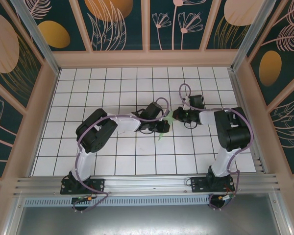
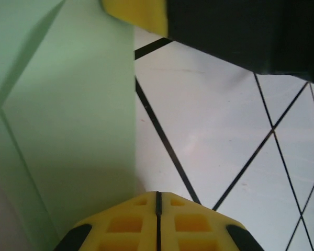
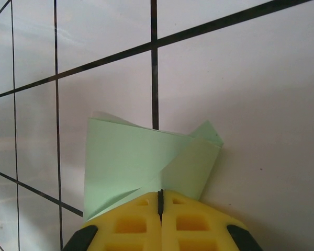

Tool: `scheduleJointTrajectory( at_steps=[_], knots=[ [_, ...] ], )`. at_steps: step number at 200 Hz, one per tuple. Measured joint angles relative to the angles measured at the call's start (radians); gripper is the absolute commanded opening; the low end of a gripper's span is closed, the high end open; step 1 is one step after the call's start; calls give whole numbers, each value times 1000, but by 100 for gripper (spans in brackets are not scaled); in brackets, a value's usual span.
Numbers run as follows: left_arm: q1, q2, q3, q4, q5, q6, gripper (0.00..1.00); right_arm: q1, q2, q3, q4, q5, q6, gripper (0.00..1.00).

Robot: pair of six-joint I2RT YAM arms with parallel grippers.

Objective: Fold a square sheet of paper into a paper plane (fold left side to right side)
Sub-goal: Fold the wing for the fifth time at the center of the table.

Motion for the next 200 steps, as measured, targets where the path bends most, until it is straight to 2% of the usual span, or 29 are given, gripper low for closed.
scheduleJointTrajectory(
  at_steps=[40, 91, 200],
  knots=[
    [3, -4, -30, 41, -21, -5, 10, -3, -40, 0, -62, 3, -6, 12],
    [13, -19, -92, 134, -7, -32, 9, -22, -137, 7, -71, -18, -6, 11],
    [18, -20, -105, 161, 9, -40, 9, 18, 47, 129, -52, -30, -8, 10]
  ],
)
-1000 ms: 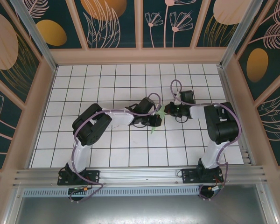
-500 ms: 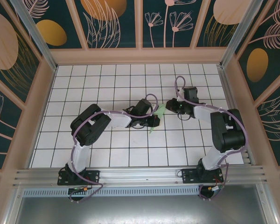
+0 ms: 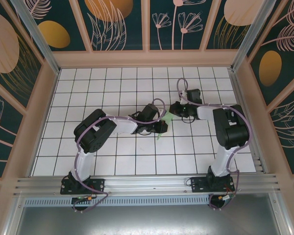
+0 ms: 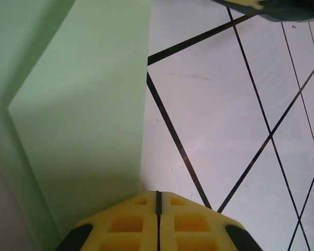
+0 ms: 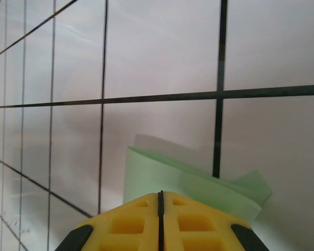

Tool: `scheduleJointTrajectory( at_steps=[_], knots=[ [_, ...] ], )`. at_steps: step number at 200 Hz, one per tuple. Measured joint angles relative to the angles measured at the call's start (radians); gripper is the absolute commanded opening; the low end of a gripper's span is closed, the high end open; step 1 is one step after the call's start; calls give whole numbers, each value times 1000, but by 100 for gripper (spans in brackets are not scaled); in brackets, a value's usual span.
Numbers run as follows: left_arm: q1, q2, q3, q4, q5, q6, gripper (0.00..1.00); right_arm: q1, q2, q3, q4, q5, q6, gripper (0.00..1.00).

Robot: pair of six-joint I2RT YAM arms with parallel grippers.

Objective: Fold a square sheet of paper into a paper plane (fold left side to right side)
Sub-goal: Fold the wing for the fifth time at the center of the table.

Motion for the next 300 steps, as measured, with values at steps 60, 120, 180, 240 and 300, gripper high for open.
scheduleJointTrajectory(
  at_steps=[60, 120, 180, 240, 300],
  knots=[
    [6, -20, -37, 36, 17, -5, 11, -3, 53, 14, -13, 1, -2, 8],
    [61, -83, -45, 74, 150, -52, 14, -3, 53, 14, -16, 3, -2, 7],
    [60, -37, -9, 66, 245, -47, 16, -2, 53, 16, -19, 6, -3, 7],
    [58, -14, -9, -23, 261, 13, 16, -2, 58, 32, -48, 10, -3, 7],
    [58, -14, -9, -93, 215, 69, 16, -2, 67, 58, -90, 11, -16, 7]
  ],
)
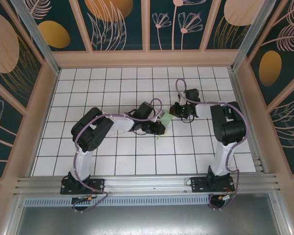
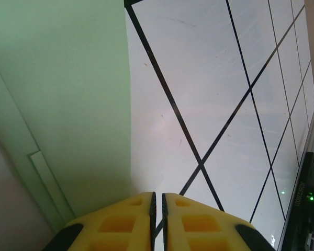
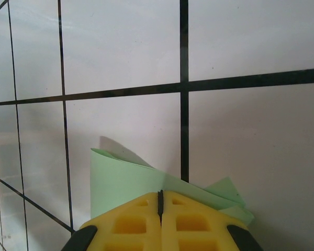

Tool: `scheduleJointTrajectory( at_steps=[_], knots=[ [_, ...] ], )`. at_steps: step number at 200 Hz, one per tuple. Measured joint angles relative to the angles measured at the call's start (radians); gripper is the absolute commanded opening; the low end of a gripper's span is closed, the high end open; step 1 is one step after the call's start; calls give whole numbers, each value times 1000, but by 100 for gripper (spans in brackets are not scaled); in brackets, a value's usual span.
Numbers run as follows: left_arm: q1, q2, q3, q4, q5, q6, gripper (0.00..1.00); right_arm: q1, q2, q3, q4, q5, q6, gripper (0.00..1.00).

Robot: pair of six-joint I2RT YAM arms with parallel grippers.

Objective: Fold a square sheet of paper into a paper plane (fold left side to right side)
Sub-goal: Fold the wing for the fifth time at the center of the table.

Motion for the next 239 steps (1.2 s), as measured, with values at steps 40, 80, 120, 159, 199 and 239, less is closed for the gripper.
scheduleJointTrajectory(
  at_steps=[40, 80, 120, 159, 199, 239],
  knots=[
    [-1, -4, -14, 15, -5, 6, 16, 0, 6, 13, -21, 0, -13, 7],
    [-5, -41, -55, -2, -26, 46, 15, 0, 10, 27, -41, 1, -13, 7],
    [-27, -76, -75, -62, -59, 113, 15, 0, 12, 33, -52, 3, -13, 7],
    [-40, -124, -119, -102, -97, 142, 14, 2, 12, 37, -58, 7, -13, 7],
    [-40, -162, -154, -140, -111, 157, 13, 2, 13, 40, -63, 8, -14, 7],
    [-18, -254, -232, -174, -84, 149, 13, 3, 13, 40, -63, 8, -17, 7]
  ],
)
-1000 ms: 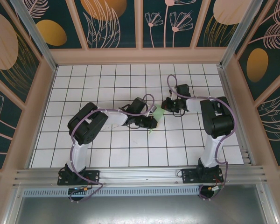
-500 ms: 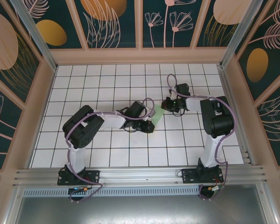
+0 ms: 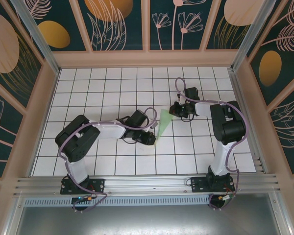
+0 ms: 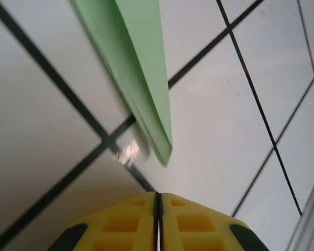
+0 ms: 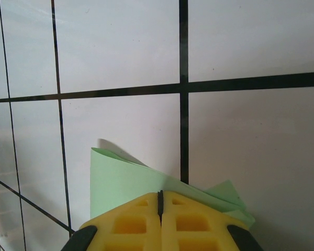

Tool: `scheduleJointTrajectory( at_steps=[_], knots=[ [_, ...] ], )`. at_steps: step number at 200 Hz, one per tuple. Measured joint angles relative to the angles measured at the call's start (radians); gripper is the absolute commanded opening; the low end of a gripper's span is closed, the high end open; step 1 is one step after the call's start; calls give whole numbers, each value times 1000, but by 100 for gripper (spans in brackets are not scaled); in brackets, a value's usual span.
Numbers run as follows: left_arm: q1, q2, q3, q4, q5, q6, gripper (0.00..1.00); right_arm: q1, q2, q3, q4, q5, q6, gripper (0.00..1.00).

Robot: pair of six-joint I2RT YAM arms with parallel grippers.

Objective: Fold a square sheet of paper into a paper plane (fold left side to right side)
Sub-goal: Fold the wing for the fifth time at the center of the table.

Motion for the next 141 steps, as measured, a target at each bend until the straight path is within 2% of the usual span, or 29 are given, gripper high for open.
scheduleJointTrajectory(
  at_steps=[24, 43, 107, 141],
  knots=[
    [53, -103, -30, 8, 12, -20, 15, 0, 0, 0, 0, 0, 0, 6],
    [72, -126, -2, 42, 20, -36, 15, 1, 0, 0, 0, 0, 0, 7],
    [68, 122, 203, 126, 74, -62, 16, 3, -1, 0, 1, 1, 0, 7],
    [55, 212, 254, 133, 84, -64, 16, 3, -1, 0, 4, 0, 1, 7]
  ],
)
